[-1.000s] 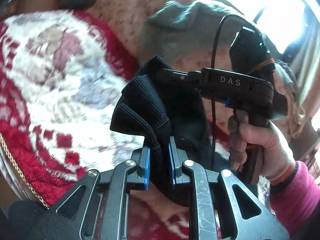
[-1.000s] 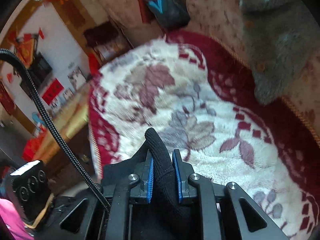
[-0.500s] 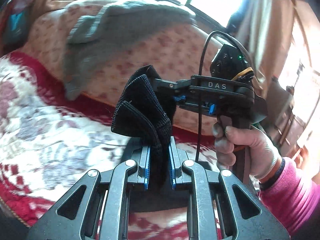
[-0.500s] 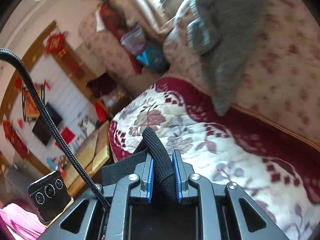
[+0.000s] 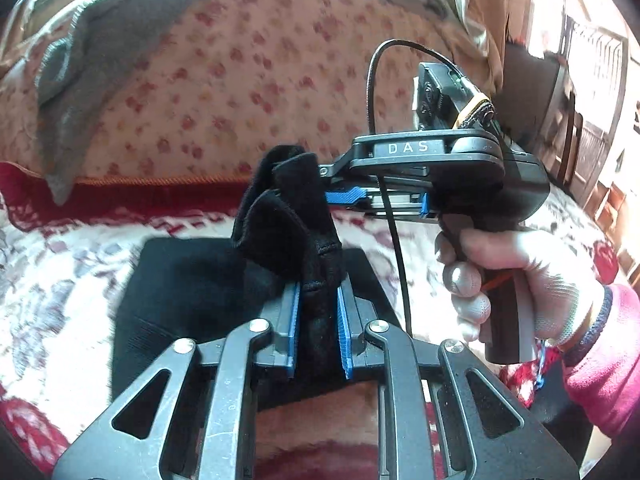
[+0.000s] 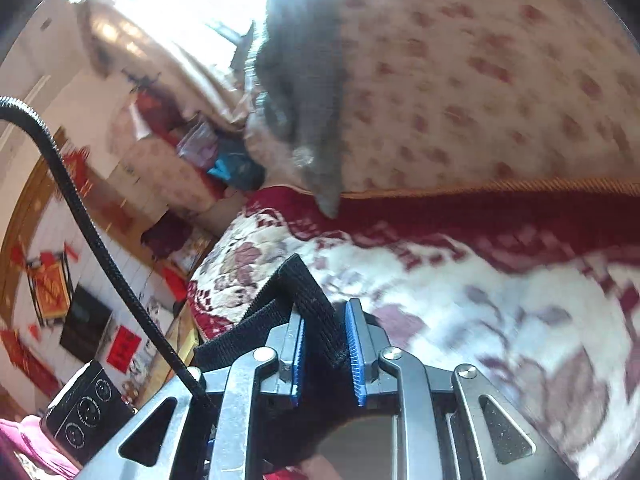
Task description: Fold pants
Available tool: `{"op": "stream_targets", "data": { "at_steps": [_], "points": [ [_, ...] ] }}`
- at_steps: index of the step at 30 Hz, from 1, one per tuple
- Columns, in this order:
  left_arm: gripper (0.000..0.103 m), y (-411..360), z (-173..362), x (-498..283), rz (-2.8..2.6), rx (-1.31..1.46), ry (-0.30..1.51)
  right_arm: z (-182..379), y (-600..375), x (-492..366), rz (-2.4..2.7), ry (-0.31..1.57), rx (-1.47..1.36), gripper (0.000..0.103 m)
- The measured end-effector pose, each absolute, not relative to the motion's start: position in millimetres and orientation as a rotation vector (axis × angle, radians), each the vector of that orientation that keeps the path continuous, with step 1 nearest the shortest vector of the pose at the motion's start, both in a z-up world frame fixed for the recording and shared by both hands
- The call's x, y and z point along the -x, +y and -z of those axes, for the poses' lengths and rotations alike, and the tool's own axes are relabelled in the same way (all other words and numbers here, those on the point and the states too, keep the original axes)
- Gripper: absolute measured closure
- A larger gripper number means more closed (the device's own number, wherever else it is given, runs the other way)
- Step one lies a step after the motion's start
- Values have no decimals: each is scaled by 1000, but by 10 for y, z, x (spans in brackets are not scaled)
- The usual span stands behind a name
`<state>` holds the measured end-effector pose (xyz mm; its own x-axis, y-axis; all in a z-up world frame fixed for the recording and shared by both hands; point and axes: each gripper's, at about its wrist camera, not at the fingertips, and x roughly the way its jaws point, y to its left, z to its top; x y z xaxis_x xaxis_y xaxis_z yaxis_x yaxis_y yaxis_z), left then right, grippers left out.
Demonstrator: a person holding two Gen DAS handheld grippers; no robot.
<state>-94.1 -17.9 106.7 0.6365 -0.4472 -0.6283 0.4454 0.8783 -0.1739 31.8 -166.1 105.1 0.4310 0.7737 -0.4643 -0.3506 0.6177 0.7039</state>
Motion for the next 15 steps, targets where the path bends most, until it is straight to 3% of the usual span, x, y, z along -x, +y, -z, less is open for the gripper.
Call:
{"op": "stream_targets", "data": {
  "at_steps": [2, 3, 5, 6, 15],
  "points": [
    [82, -256, -1027, 954, 537, 16, 740, -914, -1852, -280, -687, 880, -593, 75],
    [76, -264, -1036, 966, 553, 24, 743, -868, -1939, -258, -663, 883, -611, 58],
    [64, -259, -1070, 1005, 604, 50, 737, -785, -2144, -183, -616, 894, -665, 45],
    [60, -239, -1109, 1043, 633, 63, 728, -760, -2212, -147, -607, 898, -683, 45],
    [60, 102, -1296, 1299, 715, 67, 688, -702, -2638, 184, -509, 900, -840, 45]
  ]
}}
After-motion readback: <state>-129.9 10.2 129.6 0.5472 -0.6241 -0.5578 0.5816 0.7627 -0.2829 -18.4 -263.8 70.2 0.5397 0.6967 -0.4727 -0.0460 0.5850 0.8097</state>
